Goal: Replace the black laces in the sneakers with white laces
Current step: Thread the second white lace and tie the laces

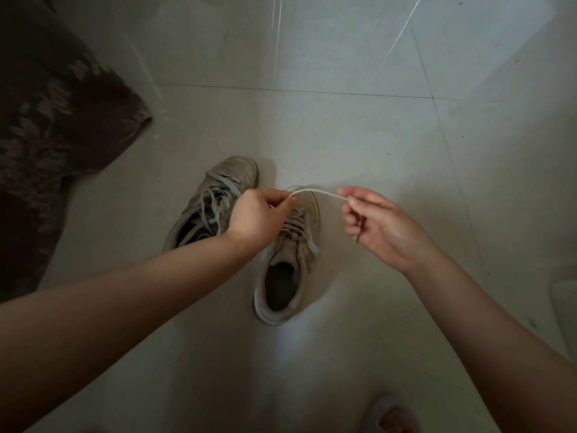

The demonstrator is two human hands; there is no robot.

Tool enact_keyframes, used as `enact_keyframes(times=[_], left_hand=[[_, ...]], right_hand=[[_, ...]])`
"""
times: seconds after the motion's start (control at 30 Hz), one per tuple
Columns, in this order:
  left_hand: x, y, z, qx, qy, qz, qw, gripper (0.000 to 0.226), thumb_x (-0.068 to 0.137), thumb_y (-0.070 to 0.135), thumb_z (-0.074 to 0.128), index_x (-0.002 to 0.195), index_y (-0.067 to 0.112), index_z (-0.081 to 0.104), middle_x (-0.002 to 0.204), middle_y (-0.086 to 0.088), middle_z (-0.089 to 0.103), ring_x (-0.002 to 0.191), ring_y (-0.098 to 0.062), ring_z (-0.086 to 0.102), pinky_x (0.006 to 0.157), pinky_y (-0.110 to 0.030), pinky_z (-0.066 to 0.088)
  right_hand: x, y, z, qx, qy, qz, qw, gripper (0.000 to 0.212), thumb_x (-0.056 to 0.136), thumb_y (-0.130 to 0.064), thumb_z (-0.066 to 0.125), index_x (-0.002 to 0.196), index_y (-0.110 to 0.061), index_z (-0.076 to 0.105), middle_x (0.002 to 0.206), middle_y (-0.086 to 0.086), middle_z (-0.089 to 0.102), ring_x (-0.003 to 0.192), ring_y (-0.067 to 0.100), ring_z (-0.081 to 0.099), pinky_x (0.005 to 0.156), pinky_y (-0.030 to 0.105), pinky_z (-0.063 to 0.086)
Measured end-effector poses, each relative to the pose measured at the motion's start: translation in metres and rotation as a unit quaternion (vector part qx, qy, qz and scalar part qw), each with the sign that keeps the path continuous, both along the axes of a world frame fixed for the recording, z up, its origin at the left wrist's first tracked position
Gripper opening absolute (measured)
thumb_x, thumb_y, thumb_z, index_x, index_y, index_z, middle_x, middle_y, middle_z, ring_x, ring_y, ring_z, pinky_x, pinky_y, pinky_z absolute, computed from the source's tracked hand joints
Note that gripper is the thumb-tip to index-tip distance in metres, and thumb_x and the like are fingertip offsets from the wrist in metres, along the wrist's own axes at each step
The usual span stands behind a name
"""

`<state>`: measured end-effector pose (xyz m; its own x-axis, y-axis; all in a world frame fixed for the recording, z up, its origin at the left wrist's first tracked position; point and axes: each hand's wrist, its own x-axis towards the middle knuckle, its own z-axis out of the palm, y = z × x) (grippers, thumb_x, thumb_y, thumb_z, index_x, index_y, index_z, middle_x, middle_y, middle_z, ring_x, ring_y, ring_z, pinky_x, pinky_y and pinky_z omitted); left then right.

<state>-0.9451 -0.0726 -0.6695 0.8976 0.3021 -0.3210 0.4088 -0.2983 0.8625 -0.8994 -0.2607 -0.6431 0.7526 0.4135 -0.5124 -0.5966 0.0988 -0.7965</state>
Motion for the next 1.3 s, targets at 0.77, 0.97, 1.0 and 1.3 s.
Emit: enact_keyframes(times=[0.77, 0.97, 1.0, 1.3], left_hand=[[0.064, 0.021, 0.009, -0.11, -0.033, 0.136, 0.984, 0.006, 0.086, 0.007, 0.064, 0.089, 0.012, 0.064, 0.078, 0.003, 0.063, 0.065, -0.009, 0.062, 0.062, -0.018, 0.051], [0.013, 0.014, -0.006, 0.267, -0.1, -0.118, 0.951, 0.025, 0.089, 0.016, 0.057, 0.113, 0.015, 0.06, 0.112, -0.005, 0.051, 0.067, -0.014, 0.051, 0.063, -0.026, 0.046], [0.001, 0.012, -0.005, 0.298, -0.132, -0.131, 0.936, 0.02, 0.088, 0.021, 0.058, 0.107, 0.015, 0.062, 0.106, -0.004, 0.051, 0.066, -0.016, 0.051, 0.057, -0.027, 0.045], [-0.04, -0.014, -0.014, 0.277, -0.018, -0.23, 0.933, 0.023, 0.083, 0.045, 0.06, 0.079, 0.023, 0.067, 0.086, 0.006, 0.054, 0.09, -0.017, 0.057, 0.07, -0.03, 0.049]], right_hand=[[0.008, -0.008, 0.002, 0.032, -0.08, -0.031, 0.996, 0.028, 0.088, -0.031, 0.046, 0.064, -0.024, 0.06, 0.098, -0.005, 0.068, 0.073, 0.004, 0.051, 0.06, 0.019, 0.034], [-0.003, -0.007, -0.004, -0.268, -0.287, 0.197, 0.898, 0.026, 0.092, -0.02, 0.058, 0.078, -0.038, 0.07, 0.065, 0.007, 0.063, 0.065, 0.012, 0.059, 0.07, 0.021, 0.049], [-0.005, -0.007, -0.008, -0.284, -0.284, 0.219, 0.889, 0.021, 0.09, -0.02, 0.062, 0.082, -0.038, 0.07, 0.068, 0.008, 0.065, 0.063, 0.011, 0.059, 0.066, 0.022, 0.049], [-0.016, -0.003, -0.043, -0.398, -0.292, 0.256, 0.831, 0.005, 0.079, -0.024, 0.074, 0.08, -0.019, 0.074, 0.072, -0.018, 0.061, 0.071, 0.0, 0.056, 0.072, 0.022, 0.044]])
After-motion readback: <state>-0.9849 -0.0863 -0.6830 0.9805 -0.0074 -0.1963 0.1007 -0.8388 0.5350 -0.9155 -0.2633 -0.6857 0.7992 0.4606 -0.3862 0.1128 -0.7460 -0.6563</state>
